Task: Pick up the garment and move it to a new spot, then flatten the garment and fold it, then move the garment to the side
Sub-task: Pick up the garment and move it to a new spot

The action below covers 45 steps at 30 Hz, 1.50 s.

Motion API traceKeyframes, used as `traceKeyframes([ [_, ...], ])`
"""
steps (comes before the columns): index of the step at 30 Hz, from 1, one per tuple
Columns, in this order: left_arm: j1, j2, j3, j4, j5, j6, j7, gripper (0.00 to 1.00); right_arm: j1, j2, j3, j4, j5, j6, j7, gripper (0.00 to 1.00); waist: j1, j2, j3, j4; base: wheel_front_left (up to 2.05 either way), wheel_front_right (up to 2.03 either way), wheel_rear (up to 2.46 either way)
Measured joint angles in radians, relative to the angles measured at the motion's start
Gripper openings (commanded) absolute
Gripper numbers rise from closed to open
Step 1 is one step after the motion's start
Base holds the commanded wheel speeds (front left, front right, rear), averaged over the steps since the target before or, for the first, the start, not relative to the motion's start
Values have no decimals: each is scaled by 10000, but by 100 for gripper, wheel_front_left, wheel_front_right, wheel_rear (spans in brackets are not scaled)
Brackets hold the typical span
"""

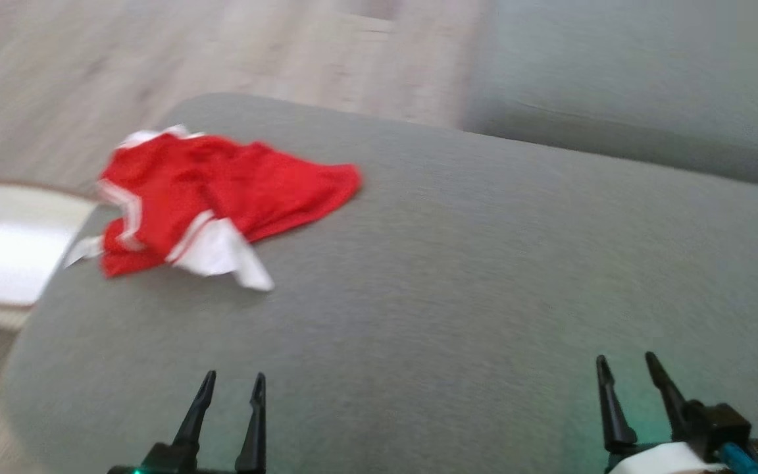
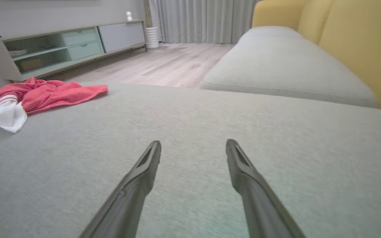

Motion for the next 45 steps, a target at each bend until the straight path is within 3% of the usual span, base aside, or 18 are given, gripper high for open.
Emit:
traceKeyframes([
  [5, 484, 2, 462, -94, -69, 157, 0, 100, -105, 4, 616, 119, 71, 0, 0, 100, -1, 0, -91, 1221, 0, 0, 0],
  [9, 860, 13, 686, -245, -244, 211, 0, 100, -638, 8, 1001, 259, 71, 0, 0, 100, 0, 0, -21, 1761, 0, 0, 0],
  [15, 217, 2, 1089, -462, -635, 67, 0, 100, -744, 2, 821, 245, -113, 0, 0, 100, 1, 0, 463, 1828, 0, 0, 0],
  [20, -1736, 13, 1908, -190, -1007, -23, -2, 100, -761, 2, 387, -52, -945, 0, 0, 100, 1, 0, 1241, 1562, 0, 0, 0],
  [23, -3243, 54, 2004, 803, -1133, -15, 75, 100, -762, -98, 167, -366, -1352, 0, 100, 100, 4, 0, 1819, 1381, 0, 0, 0],
  [30, -6818, 153, 2213, 4178, -1643, 0, 1569, 100, -625, -905, -211, -1954, -1528, 0, 915, 100, 4, 0, 3133, 977, 0, 0, 0],
  [33, -7636, 345, 2194, 5423, -1574, 169, 1659, 100, -373, -1076, -138, -2516, -1526, 0, 1237, 100, 3, 0, 3436, 811, 0, 0, 0],
  [42, -8973, 556, 1519, 8130, -1026, -12, 1948, 100, 16, -1296, 15, -3684, -1423, 0, 1870, 100, 2, -1, 4053, 362, 0, 0, 0],
  [43, -9080, 583, 1513, 8330, -1014, -13, 1931, 82, 16, -1294, 21, -3751, -1423, 0, 1887, 100, 1, -1, 4080, 310, 0, 0, 0],
  [44, -9165, 627, 1511, 8483, -1014, -17, 1870, 29, 16, -1294, 13, -3806, -1423, 0, 1941, 100, 1, -1, 4102, 258, 0, 0, 0],
  [45, -9255, 679, 1505, 8656, -1014, -19, 1801, 0, 15, -1292, 8, -3839, -1423, 0, 1954, 100, 0, -1, 4120, 209, 0, 0, 0],
])
